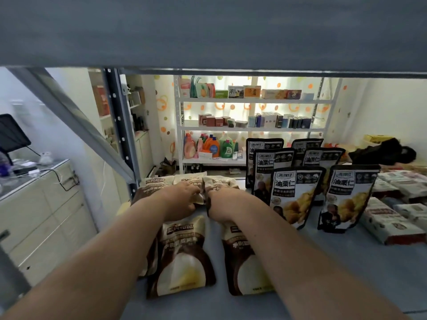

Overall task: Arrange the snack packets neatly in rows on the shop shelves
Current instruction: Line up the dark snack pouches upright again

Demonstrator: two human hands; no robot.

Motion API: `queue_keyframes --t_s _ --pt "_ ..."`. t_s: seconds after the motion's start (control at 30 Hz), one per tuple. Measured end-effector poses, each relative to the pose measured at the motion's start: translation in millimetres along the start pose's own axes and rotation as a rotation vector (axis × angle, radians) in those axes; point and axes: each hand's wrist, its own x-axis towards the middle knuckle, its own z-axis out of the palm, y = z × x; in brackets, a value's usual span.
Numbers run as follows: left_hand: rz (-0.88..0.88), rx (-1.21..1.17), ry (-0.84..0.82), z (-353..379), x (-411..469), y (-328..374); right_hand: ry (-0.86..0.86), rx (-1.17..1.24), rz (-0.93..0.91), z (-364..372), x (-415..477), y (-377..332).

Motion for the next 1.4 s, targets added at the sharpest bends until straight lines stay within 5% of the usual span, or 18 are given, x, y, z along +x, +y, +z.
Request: queue_keyframes --t_s 0.97,1.13,1.4 --pt "0.021 -0.084 0.043 1 -1 -6 -0.095 -0.046 0.082 -9 19 1" --pt "-0.245 -0.055 0.296 -3 5 -36 0.081 0.039 -0.011 -10 19 -13" --pt "-0.348 -0.055 0.17 7 -3 -53 -0.019 -0.027 -0.159 -7 29 -31"
